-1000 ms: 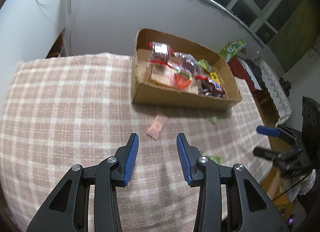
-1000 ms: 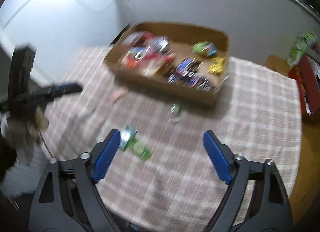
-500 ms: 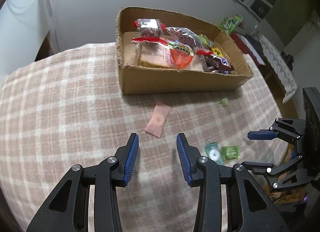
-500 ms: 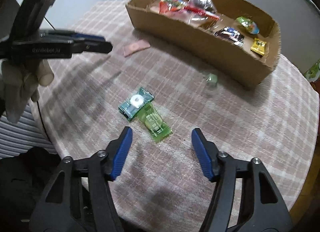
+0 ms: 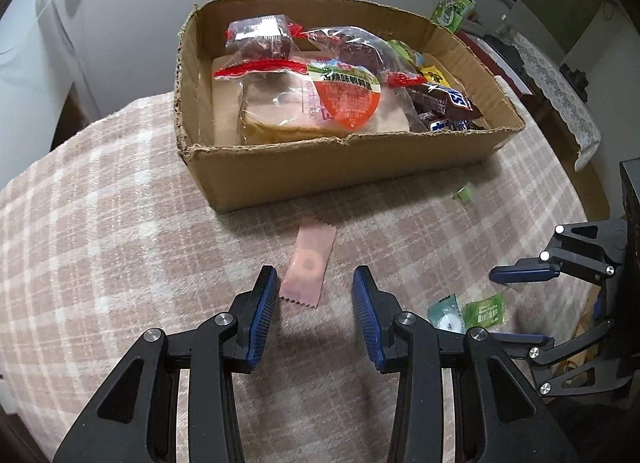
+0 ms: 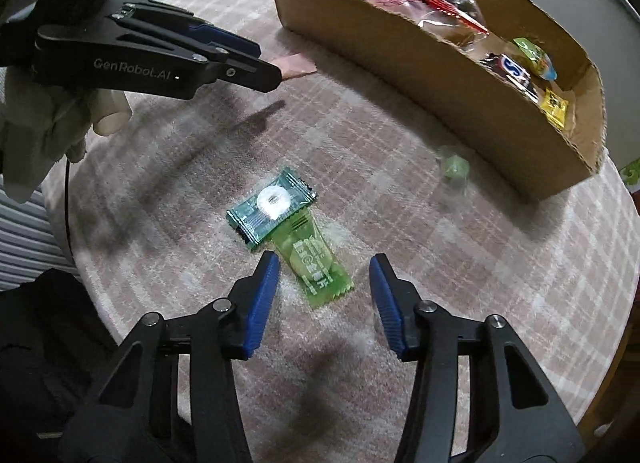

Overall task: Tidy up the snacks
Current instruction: 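Lower the left tool to the pink wrapper while the right tool grasps the green candy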

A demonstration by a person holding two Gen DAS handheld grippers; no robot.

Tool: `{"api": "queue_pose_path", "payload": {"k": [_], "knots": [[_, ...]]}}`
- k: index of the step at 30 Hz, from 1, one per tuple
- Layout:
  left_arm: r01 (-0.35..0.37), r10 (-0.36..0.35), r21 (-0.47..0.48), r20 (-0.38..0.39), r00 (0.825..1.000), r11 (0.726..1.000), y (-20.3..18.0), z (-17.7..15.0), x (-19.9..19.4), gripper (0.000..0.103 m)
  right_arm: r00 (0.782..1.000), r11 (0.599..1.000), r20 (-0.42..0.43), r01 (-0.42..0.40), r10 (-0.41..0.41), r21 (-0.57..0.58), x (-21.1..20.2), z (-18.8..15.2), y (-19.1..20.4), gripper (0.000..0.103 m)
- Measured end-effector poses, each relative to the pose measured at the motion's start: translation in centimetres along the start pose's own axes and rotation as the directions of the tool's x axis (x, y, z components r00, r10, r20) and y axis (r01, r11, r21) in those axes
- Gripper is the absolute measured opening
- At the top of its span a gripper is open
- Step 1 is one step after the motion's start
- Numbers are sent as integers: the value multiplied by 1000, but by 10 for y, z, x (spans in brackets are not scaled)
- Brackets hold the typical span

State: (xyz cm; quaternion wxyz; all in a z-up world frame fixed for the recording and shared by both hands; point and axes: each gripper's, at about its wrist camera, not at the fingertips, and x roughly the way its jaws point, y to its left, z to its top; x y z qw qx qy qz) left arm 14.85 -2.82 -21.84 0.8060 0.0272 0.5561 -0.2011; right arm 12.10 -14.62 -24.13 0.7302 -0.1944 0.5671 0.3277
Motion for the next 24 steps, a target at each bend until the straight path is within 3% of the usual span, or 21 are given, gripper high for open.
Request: {"api": "queue_pose_path", "payload": {"k": [13, 19, 24], "knots": [[-5, 5, -13, 5, 1000, 1000, 0, 4, 6, 37, 1000, 999, 14, 5, -5, 49, 5, 23, -17, 34], [-43, 43, -16, 22, 999, 999, -5, 4, 8, 19, 1000, 995, 20, 10, -12, 96, 5, 17, -23, 26], [-46, 47, -30, 37, 998, 998, -6, -1, 8, 19, 999, 988, 33, 1, -6, 152, 3, 14, -33, 23]]}}
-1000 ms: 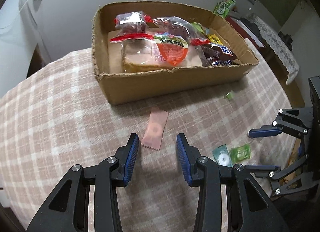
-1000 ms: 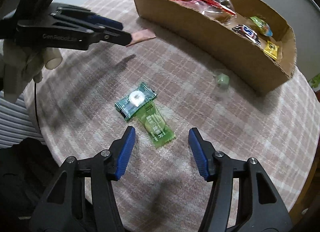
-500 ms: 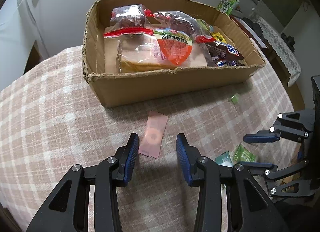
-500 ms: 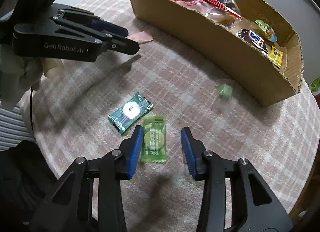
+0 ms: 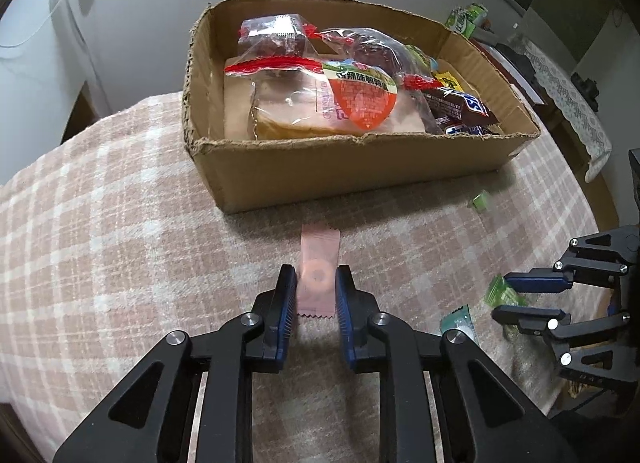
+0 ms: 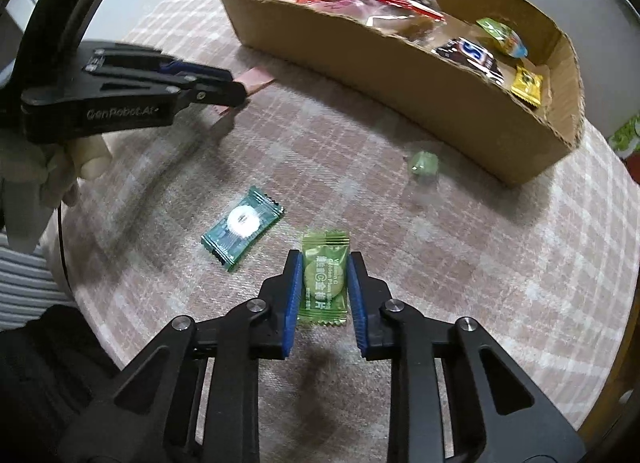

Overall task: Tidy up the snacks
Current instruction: 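Lower the left tool to the pink wrapper while the right tool grasps the green candy, then close the left tool on the pink wrapper while the right tool holds the green candy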

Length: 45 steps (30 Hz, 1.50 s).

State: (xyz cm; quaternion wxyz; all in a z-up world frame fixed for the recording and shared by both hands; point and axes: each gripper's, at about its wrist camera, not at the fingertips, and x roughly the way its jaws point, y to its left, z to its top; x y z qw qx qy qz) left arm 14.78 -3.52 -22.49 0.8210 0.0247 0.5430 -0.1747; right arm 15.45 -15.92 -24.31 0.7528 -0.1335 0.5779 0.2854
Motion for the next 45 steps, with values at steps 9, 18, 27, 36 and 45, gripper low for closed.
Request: {"api": "queue_pose_path", "payload": {"k": [9, 18, 27, 36, 45], "knots": [[25, -23, -99, 20, 1000, 995, 2, -16, -8, 18, 999, 991, 51, -13, 6, 134, -6, -14, -18, 23], [51, -47, -122, 36, 998, 991, -13, -28, -22, 12, 995, 979, 97, -27, 8, 204, -26, -27, -28, 23], [35, -33, -121, 21, 999, 992, -9, -32, -17, 15, 997, 981, 81, -17, 1, 195, -28, -27, -28, 23], [64, -63, -150, 14, 998, 987, -6, -22, -13, 37, 998, 981, 59, -17, 5, 192, -20, -27, -24, 23], [8, -3, -119, 36, 999, 993, -8, -31, -13, 15, 999, 981, 50, 1, -11, 193, -20, -29, -28, 23]]}}
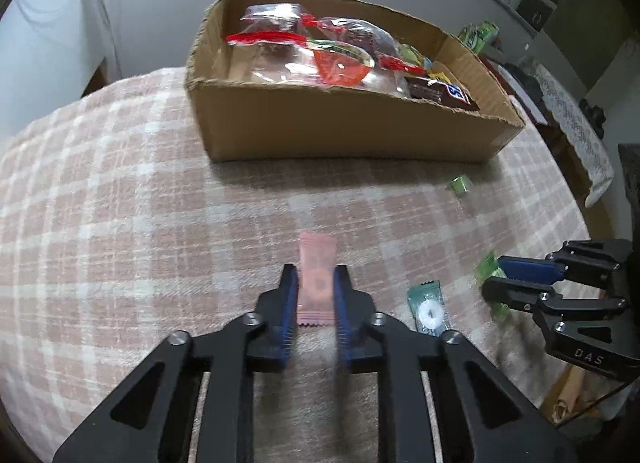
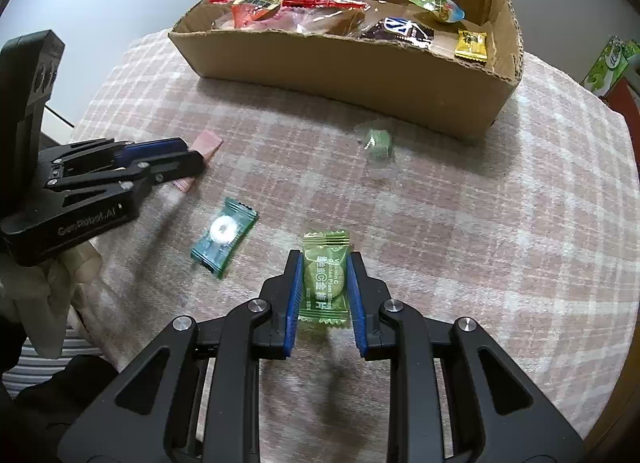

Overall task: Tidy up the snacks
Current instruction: 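Close the left tool on the pink wrapper while the right tool holds the green candy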

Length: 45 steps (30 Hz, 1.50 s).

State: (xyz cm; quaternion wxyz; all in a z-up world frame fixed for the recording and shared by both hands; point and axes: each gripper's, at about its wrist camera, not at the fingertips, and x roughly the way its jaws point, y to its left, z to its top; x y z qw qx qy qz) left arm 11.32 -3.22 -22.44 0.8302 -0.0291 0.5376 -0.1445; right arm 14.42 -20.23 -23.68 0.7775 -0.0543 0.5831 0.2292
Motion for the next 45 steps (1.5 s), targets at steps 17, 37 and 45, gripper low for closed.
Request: {"api": "queue_pose_path", "payload": {"k": [17, 37, 45], "knots": [[-15, 15, -50, -9, 1000, 999, 7, -4, -6, 17, 1000, 999, 12, 8, -8, 31, 1, 3, -1, 23], [-31, 30, -9, -44, 999, 999, -4, 3, 0, 11, 1000, 999, 13, 6, -7, 44, 2, 3, -1, 23], [-17, 16, -26, -32, 999, 1000, 7, -6, -11, 7, 1000, 998, 24, 10, -11, 58, -2, 2, -4, 23]]}}
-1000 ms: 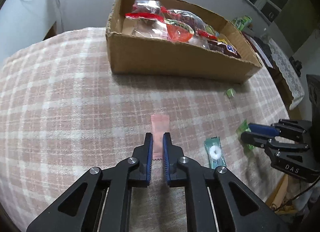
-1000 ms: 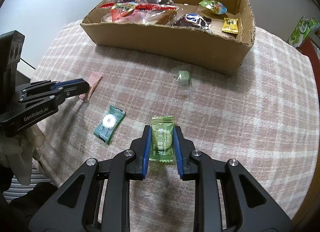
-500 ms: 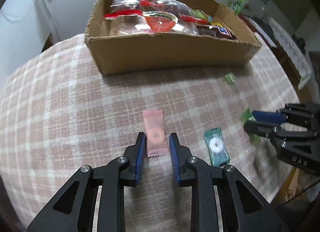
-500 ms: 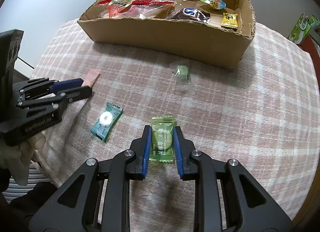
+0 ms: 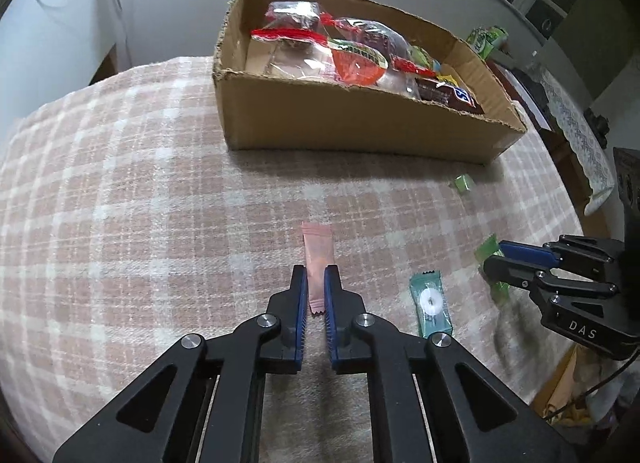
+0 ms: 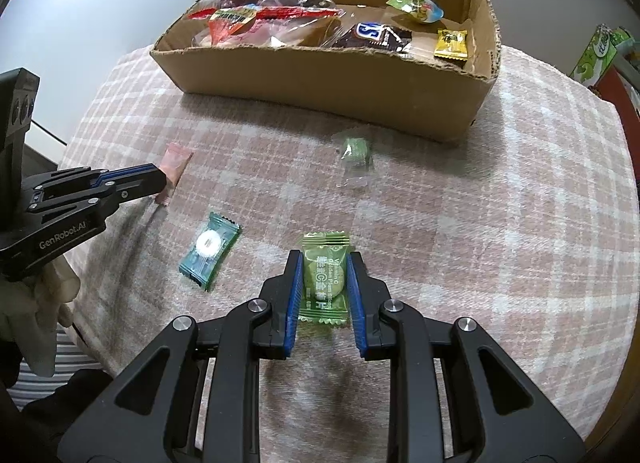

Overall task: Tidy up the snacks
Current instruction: 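Close the left tool on the pink wrapper while the right tool holds the green candy, then carry the pink wrapper and green candy over the box with both tools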

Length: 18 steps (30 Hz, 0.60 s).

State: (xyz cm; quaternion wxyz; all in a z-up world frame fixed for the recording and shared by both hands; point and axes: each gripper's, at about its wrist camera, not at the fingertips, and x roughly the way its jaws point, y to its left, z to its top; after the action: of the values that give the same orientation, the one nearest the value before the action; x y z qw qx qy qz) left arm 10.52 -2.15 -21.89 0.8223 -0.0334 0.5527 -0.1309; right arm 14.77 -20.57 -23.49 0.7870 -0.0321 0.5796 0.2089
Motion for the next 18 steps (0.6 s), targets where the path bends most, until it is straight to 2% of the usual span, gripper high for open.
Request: {"api": "queue_pose_path", "payload": {"k": [3, 4, 5, 7, 10, 12, 14, 18], "knots": [[-15, 15, -17, -11, 1000, 1000, 2, 2, 3, 12, 1000, 1000, -8, -1, 1, -3, 3, 0, 1, 23], [-30, 29, -25, -14, 999, 999, 2, 4, 4, 24, 1000, 1000, -8, -4, 4, -2, 3, 0, 1, 23], [-34, 33, -21, -18, 999, 999, 0, 7, 5, 28, 1000, 1000, -7, -8, 8, 1, 3, 0, 1, 23], [-61, 61, 13, -25, 998, 998, -8, 11, 9, 28, 1000, 1000, -7, -6, 6, -2, 3, 0, 2, 23], [-108, 113, 114, -34, 993, 988, -24, 16, 15, 28, 1000, 1000, -6, -8, 8, -1, 4, 0, 2, 23], [-127, 133, 173, -22, 991, 977, -29, 18, 18, 19, 1000, 1000, -5, -8, 8, 4, 5, 0, 3, 23], [-108, 112, 154, -17, 994, 982, -24, 21, 17, 16, 1000, 1000, -3, -10, 10, 7, 5, 1, 3, 23], [-56, 57, 68, -16, 998, 996, -9, 15, 11, 16, 1000, 1000, 4, -10, 10, 8, 0, 0, 0, 23]]}}
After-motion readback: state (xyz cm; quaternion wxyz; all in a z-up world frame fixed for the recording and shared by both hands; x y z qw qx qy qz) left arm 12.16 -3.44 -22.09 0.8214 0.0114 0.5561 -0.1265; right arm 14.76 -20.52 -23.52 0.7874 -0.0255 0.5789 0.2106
